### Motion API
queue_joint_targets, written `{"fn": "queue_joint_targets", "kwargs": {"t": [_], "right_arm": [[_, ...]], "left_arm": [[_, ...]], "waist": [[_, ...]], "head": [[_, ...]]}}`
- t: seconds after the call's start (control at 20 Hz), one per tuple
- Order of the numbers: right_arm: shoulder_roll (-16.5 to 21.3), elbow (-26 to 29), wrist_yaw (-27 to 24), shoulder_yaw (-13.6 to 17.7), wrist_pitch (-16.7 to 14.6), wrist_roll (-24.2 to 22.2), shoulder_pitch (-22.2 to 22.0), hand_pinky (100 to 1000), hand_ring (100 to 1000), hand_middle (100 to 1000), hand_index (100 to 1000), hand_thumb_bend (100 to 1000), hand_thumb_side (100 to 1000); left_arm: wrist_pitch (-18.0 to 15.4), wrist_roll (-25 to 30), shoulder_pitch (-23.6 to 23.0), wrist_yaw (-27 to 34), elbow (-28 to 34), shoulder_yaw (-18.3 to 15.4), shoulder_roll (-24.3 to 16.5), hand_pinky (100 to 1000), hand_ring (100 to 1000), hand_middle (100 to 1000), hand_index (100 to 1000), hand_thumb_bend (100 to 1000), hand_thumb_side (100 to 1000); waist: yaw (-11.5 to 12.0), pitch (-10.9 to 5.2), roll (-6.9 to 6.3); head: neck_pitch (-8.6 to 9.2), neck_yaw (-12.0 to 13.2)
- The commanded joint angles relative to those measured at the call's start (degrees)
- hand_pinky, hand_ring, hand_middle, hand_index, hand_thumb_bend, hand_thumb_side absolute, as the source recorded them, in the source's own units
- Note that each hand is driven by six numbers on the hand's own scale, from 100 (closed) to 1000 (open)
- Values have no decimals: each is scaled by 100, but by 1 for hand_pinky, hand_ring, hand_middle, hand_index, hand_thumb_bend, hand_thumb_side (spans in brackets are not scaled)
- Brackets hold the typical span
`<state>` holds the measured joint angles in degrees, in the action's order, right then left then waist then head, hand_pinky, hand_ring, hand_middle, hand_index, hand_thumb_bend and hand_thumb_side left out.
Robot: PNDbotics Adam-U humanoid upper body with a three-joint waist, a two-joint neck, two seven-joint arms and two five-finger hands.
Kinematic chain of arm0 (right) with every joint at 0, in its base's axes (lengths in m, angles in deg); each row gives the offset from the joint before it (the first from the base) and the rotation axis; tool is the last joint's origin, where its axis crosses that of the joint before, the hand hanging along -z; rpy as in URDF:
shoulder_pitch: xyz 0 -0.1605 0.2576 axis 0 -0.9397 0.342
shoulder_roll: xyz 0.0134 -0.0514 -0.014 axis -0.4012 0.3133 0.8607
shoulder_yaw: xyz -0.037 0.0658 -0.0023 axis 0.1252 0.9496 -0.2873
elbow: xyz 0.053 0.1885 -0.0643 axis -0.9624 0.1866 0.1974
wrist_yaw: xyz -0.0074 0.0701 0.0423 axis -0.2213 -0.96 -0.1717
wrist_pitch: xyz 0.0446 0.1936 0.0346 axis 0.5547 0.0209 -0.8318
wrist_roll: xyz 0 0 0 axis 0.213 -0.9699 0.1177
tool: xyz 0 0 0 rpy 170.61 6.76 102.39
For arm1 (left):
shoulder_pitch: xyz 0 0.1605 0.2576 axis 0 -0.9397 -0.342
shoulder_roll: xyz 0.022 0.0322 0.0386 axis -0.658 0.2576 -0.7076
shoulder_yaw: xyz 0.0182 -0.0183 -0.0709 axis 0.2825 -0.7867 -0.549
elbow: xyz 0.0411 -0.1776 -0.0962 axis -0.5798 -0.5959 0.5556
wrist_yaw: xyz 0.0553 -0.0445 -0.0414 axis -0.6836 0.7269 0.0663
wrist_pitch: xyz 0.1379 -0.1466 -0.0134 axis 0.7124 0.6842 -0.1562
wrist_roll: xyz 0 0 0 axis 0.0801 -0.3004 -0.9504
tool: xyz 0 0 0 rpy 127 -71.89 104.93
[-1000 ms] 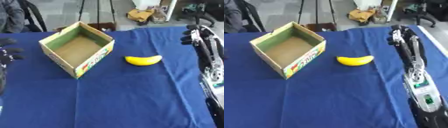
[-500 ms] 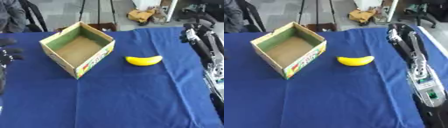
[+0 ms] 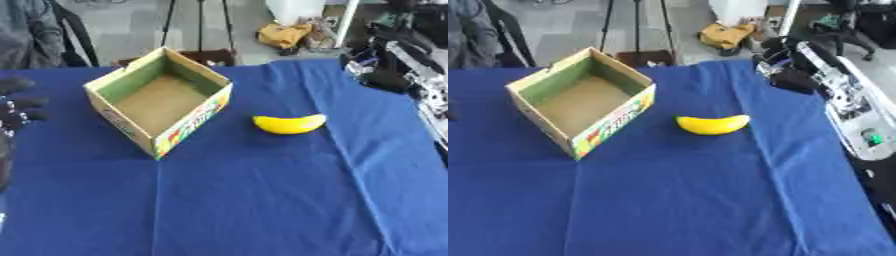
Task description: Pick up objects on the table and place them in the box.
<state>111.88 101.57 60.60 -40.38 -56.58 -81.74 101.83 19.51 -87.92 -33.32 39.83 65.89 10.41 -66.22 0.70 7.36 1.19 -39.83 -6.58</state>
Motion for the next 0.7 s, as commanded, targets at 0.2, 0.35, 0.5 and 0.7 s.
{"fn": "queue_joint_targets", "kwargs": {"t": [0.2,0.35,0.5,0.7], "right_arm": [[-104,-1098,1328,-16,-303,-543,695,706,779,738,860,377,437],[-223,-1483,1989,-25,-416,-717,960,710,785,749,864,407,414],[-329,-1780,2516,2,-510,-831,1158,715,791,763,868,419,385],[-429,-2018,2951,41,-607,-938,1300,716,787,761,862,410,379]], "left_arm": [[11,54,45,25,64,39,-193,589,622,678,724,569,1000],[18,76,61,23,65,59,-216,589,621,678,724,569,1000],[23,92,76,21,65,74,-232,589,621,677,724,570,1000],[25,99,87,18,68,80,-245,589,621,677,724,571,1000]], "waist": [[87,-99,36],[148,-87,72],[213,-70,104],[291,-47,127]], "head": [[-89,-22],[-88,-39],[-88,-56],[-83,-72]]}}
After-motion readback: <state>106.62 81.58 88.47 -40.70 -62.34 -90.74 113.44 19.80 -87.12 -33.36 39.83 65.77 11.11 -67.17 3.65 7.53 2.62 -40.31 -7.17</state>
